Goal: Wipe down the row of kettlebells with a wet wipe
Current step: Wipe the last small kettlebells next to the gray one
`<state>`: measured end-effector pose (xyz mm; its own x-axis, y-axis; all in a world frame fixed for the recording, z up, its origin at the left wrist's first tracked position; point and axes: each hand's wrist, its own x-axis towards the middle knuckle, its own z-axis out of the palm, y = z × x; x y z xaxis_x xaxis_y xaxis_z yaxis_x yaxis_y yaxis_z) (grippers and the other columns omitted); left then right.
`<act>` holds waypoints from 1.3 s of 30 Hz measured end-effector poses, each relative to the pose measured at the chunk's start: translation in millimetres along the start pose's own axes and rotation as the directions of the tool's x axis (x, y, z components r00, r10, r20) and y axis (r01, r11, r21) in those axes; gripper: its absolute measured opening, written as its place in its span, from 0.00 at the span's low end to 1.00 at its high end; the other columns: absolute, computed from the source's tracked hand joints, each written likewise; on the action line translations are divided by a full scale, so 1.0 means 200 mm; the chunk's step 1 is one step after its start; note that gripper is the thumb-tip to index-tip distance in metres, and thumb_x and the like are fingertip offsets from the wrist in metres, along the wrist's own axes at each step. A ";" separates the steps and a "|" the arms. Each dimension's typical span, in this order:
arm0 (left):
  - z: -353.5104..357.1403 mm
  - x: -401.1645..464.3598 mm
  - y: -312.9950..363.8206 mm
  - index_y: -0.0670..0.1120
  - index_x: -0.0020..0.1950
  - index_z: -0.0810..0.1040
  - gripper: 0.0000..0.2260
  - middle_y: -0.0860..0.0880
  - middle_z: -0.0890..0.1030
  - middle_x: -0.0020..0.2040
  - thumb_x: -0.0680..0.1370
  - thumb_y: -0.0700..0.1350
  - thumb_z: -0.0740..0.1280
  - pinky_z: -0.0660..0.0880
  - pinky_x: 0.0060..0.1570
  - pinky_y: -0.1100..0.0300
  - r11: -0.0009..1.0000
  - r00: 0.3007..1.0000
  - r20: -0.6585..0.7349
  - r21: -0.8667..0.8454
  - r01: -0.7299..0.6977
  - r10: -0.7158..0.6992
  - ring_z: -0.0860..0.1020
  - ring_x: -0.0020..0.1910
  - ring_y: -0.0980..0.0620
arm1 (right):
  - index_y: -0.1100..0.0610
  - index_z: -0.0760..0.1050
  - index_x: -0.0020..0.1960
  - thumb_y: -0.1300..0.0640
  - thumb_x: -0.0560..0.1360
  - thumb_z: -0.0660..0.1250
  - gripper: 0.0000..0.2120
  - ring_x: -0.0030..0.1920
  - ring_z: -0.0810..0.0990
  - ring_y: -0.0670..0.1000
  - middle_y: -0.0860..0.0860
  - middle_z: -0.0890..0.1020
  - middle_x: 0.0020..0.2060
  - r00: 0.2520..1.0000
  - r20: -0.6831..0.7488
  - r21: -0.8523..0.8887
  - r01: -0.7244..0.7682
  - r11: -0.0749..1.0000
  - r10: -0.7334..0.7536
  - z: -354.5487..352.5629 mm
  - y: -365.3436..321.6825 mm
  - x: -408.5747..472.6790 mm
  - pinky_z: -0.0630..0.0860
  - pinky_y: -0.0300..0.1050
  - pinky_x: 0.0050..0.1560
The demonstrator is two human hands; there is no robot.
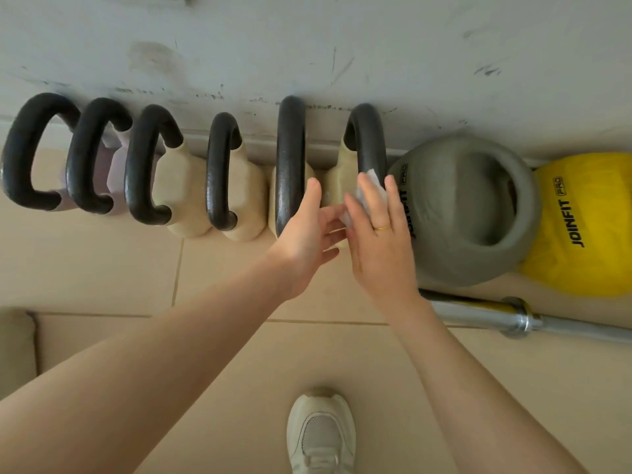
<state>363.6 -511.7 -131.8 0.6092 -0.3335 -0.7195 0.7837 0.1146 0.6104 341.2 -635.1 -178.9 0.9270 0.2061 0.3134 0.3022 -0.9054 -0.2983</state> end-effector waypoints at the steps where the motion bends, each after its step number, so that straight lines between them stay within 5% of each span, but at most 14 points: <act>1: 0.00 0.00 0.00 0.48 0.73 0.63 0.34 0.51 0.67 0.73 0.77 0.66 0.40 0.58 0.71 0.53 1.000 1.000 -0.026 0.000 -0.004 0.004 0.65 0.71 0.52 | 0.61 0.74 0.61 0.58 0.79 0.57 0.14 0.71 0.59 0.60 0.56 0.69 0.69 0.995 0.027 -0.123 0.103 0.987 -0.100 -0.03 0.04 0.00 0.61 0.55 0.70; 5: 0.00 0.00 0.00 0.49 0.75 0.58 0.32 0.50 0.64 0.75 0.77 0.66 0.41 0.53 0.73 0.54 1.000 0.997 -0.070 -0.010 -0.023 0.022 0.60 0.74 0.52 | 0.58 0.78 0.44 0.57 0.80 0.53 0.16 0.69 0.69 0.56 0.54 0.80 0.58 0.917 0.109 -0.379 0.395 0.837 -0.384 -0.15 0.12 0.13 0.52 0.53 0.72; 9: 0.00 0.00 -0.01 0.49 0.76 0.57 0.31 0.50 0.62 0.76 0.78 0.65 0.41 0.49 0.75 0.53 0.999 0.995 -0.091 -0.028 -0.044 0.041 0.58 0.75 0.53 | 0.58 0.79 0.43 0.63 0.75 0.52 0.16 0.64 0.75 0.57 0.53 0.83 0.45 0.820 0.282 -0.522 0.567 0.637 -0.498 -0.16 0.10 0.12 0.50 0.55 0.72; 13: 0.01 0.02 -0.01 0.49 0.75 0.60 0.31 0.49 0.64 0.75 0.78 0.64 0.42 0.50 0.75 0.52 0.998 0.991 -0.121 -0.036 -0.053 0.049 0.60 0.74 0.52 | 0.58 0.78 0.56 0.58 0.72 0.52 0.20 0.60 0.75 0.56 0.54 0.81 0.53 0.667 0.653 -0.580 0.745 0.329 -0.359 -0.10 0.08 -0.04 0.46 0.58 0.72; 19: 0.00 0.04 -0.02 0.48 0.73 0.64 0.31 0.49 0.68 0.71 0.78 0.64 0.43 0.54 0.73 0.54 0.998 0.991 -0.127 -0.027 -0.051 0.047 0.66 0.69 0.54 | 0.67 0.60 0.70 0.52 0.77 0.50 0.26 0.71 0.59 0.64 0.63 0.66 0.68 0.600 0.774 -0.595 0.798 0.094 -0.203 -0.01 0.00 -0.05 0.33 0.73 0.60; 23: 0.00 0.05 -0.04 0.48 0.71 0.67 0.30 0.52 0.73 0.62 0.78 0.63 0.43 0.62 0.65 0.58 0.997 0.987 -0.147 -0.012 -0.074 0.071 0.70 0.63 0.54 | 0.60 0.67 0.69 0.52 0.76 0.53 0.24 0.72 0.60 0.61 0.55 0.72 0.66 0.711 0.678 -0.694 0.703 0.159 -0.188 -0.06 -0.06 -0.03 0.29 0.68 0.64; 27: 0.00 0.07 -0.02 0.48 0.72 0.65 0.32 0.52 0.72 0.61 0.78 0.65 0.42 0.62 0.63 0.58 0.998 0.990 -0.132 -0.031 -0.046 0.041 0.69 0.61 0.54 | 0.55 0.78 0.56 0.61 0.74 0.49 0.21 0.67 0.71 0.53 0.48 0.80 0.53 0.835 0.376 -0.763 0.525 0.377 -0.402 -0.13 0.09 0.03 0.41 0.59 0.70; 34: -0.01 0.07 -0.02 0.46 0.71 0.66 0.33 0.50 0.72 0.63 0.77 0.65 0.43 0.61 0.64 0.59 0.998 0.990 -0.134 -0.041 -0.056 0.051 0.69 0.60 0.55 | 0.57 0.72 0.63 0.53 0.72 0.59 0.20 0.70 0.66 0.50 0.50 0.78 0.60 0.601 0.604 -0.627 0.764 0.152 -0.523 -0.03 0.18 -0.03 0.42 0.61 0.70; 39: 0.00 0.05 -0.05 0.48 0.68 0.70 0.27 0.53 0.74 0.61 0.80 0.61 0.44 0.63 0.66 0.57 0.993 0.981 -0.159 0.061 -0.100 0.108 0.70 0.63 0.54 | 0.56 0.75 0.57 0.54 0.78 0.54 0.15 0.67 0.70 0.54 0.50 0.79 0.59 0.712 0.287 -0.623 0.647 0.440 -0.640 -0.12 0.21 0.07 0.50 0.53 0.71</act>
<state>362.2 -516.8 -145.9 0.7020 -0.1661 -0.6926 0.7102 0.0899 0.6982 362.5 -679.4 -164.7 0.5307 0.8332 0.1553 0.5940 -0.4963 0.6331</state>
